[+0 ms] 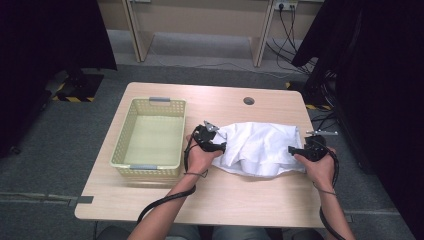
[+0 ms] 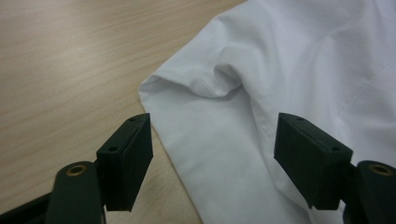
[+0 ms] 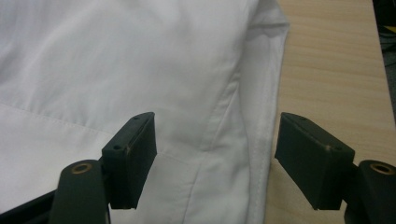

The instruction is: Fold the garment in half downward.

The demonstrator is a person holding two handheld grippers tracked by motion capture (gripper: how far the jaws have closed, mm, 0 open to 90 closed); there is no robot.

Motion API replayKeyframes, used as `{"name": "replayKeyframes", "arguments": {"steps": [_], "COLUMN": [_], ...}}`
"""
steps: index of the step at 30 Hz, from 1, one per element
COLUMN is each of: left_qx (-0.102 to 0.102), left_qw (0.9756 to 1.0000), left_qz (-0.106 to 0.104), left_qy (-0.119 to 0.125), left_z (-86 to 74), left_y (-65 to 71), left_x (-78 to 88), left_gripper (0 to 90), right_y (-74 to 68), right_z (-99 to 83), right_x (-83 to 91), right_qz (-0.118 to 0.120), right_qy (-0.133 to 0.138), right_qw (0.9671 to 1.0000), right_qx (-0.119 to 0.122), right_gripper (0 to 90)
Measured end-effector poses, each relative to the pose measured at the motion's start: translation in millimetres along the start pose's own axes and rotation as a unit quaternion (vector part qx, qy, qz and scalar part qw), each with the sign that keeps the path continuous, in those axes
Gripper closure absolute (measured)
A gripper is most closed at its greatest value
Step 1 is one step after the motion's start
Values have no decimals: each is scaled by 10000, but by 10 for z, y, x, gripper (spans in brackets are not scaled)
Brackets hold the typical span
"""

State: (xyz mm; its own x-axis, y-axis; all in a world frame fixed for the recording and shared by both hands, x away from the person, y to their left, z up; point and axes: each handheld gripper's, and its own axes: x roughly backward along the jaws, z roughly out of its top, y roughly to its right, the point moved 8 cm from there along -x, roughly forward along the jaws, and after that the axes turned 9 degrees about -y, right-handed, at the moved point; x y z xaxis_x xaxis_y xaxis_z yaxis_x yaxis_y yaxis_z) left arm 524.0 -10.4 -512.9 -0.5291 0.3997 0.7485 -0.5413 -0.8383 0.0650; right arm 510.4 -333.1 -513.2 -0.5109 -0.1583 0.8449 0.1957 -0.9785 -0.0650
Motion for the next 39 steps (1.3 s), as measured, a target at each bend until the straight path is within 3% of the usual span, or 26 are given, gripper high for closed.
{"name": "replayKeyframes", "arguments": {"steps": [5, 12, 14, 17, 26, 31, 39], "left_qx": [228, 334, 268, -1, 28, 104, 130], "left_qw": [9996, 9993, 9995, 9999, 9998, 9999, 9998], "left_qz": [-16, -50, -72, 75, 177, 61, 33], "left_qy": [-156, -161, -156, -69, 28, 76, 121], "left_z": [-52, -41, -29, -24, -21, -15, -3], "left_y": [-53, -62, -48, -53, -76, -34, -24], "left_x": [-101, -184, -193, -209, -200, -211, -210], "left_gripper": [251, 248, 287, 385, 676, 840, 884], "right_y": [-35, -68, -69, -77, -102, -126, -134], "right_z": [19, 50, 54, 60, 66, 83, 90], "right_x": [-112, -171, -177, -183, -196, -209, -215], "right_qz": [-37, -162, -183, -184, -186, -181, -164], "right_qy": [-188, -213, -193, -198, -121, -117, -112], "right_qw": [9998, 9994, 9993, 9992, 9993, 9992, 9992], "right_qx": [22, 217, 271, 278, 290, 324, 353], "right_gripper": [290, 284, 283, 284, 285, 286, 286]}}
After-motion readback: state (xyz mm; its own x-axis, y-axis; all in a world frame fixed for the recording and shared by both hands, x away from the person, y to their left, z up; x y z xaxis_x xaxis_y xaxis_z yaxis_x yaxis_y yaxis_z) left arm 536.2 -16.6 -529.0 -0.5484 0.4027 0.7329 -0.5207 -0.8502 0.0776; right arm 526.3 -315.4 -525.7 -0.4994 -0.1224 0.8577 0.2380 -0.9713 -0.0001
